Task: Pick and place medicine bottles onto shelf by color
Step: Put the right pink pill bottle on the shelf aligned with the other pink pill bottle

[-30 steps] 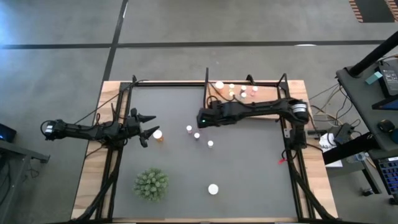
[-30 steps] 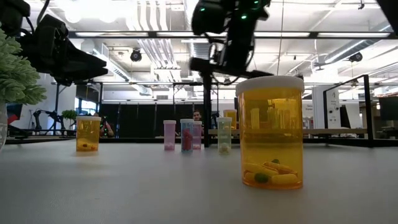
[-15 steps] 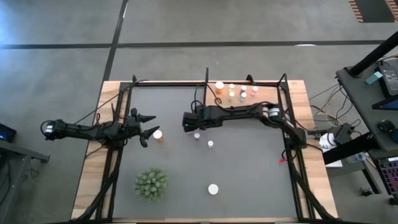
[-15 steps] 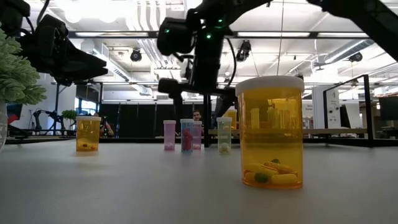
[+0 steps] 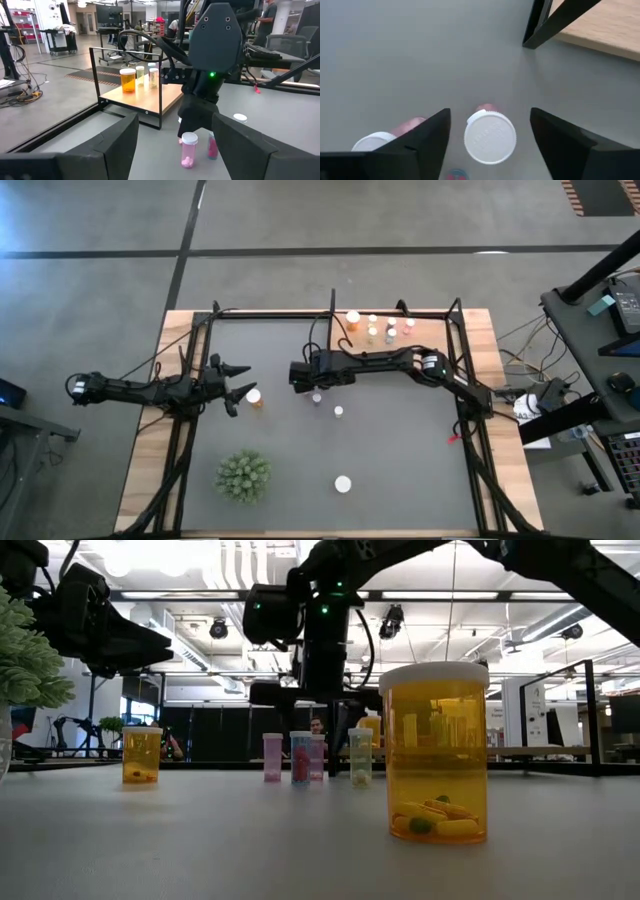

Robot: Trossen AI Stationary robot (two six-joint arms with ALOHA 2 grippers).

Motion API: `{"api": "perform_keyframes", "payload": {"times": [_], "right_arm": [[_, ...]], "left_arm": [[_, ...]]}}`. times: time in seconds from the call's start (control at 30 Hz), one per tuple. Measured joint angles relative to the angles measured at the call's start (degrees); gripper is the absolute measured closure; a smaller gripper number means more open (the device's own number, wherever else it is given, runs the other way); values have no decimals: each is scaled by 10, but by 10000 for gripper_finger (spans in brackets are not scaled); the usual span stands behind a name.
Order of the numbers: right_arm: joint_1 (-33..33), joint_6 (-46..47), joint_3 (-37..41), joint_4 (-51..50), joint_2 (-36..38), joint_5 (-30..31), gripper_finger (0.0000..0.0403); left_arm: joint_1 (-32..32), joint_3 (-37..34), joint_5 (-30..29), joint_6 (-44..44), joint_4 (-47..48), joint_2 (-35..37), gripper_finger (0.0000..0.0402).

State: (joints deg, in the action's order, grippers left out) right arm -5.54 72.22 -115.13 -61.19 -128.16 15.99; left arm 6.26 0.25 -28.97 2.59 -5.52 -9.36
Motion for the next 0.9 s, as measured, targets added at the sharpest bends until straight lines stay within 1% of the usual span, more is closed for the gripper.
{"api": "perform_keyframes", "payload": {"times": [0.37, 0.47, 0.57, 0.77, 0.9], "right_arm": [[0, -3, 1, -1, 1, 0, 274], [0, -3, 1, -2, 1, 0, 301], [0, -10, 1, -7, 2, 0, 309], [0, -15, 3, -25, 15, 0, 292], [0, -20, 12, -35, 36, 1, 297]], "left_arm": [[0, 0, 0, 0, 0, 0, 164], [0, 0, 0, 0, 0, 0, 164], [0, 0, 0, 0, 0, 0, 164], [0, 0, 0, 0, 0, 0, 164], [0, 0, 0, 0, 0, 0, 164]]}}
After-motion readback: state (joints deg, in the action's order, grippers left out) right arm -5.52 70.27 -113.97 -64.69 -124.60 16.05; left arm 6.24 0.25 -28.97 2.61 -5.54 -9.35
